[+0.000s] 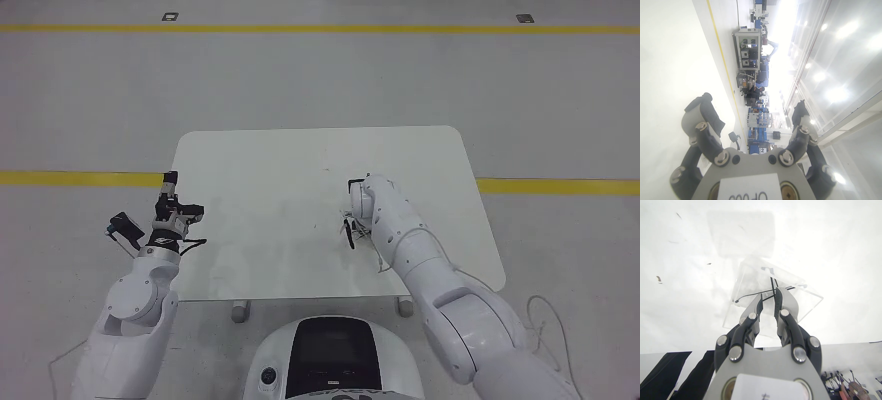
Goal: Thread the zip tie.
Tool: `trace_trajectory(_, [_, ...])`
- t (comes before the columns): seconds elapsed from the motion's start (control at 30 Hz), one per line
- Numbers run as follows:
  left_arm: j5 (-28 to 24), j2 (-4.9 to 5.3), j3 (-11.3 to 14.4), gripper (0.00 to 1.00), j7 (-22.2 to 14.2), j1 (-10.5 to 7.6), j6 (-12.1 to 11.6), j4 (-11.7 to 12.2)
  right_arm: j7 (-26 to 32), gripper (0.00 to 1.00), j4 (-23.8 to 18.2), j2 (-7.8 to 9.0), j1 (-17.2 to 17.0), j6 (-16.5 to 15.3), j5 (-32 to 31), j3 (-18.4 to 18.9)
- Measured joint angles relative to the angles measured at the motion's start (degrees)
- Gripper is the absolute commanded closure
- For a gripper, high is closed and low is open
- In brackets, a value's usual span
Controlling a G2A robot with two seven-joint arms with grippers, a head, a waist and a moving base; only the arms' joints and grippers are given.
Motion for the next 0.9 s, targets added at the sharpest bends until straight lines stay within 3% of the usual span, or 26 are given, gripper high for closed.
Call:
trace_trajectory(0.23, [0.0,0.0,0.0,0.0,0.0,0.0,0.0,0.0,-0.41,0.84,2.1,-0.77,0.7,0.0,-0.55,0.8])
trace_trajectory(0.3, [0.0,0.0,0.0,0.0,0.0,0.0,0.0,0.0,-0.65,0.99,2.91,-0.97,1.01,0.0,-0.53,0.96])
trace_trajectory(0.33, [0.0,0.0,0.0,0.0,0.0,0.0,0.0,0.0,-0.76,1.0,3.24,-1.05,1.15,0.0,-0.5,1.04])
trace_trajectory(0.67, [0.0,0.0,0.0,0.0,0.0,0.0,0.0,0.0,-0.97,1.0,3.68,-1.51,2.18,0.0,-1.09,1.77])
trace_trajectory(0.9, [0.0,0.0,0.0,0.0,0.0,0.0,0.0,0.0,2.12,1.0,-0.7,-1.17,1.06,0.0,-2.93,2.51])
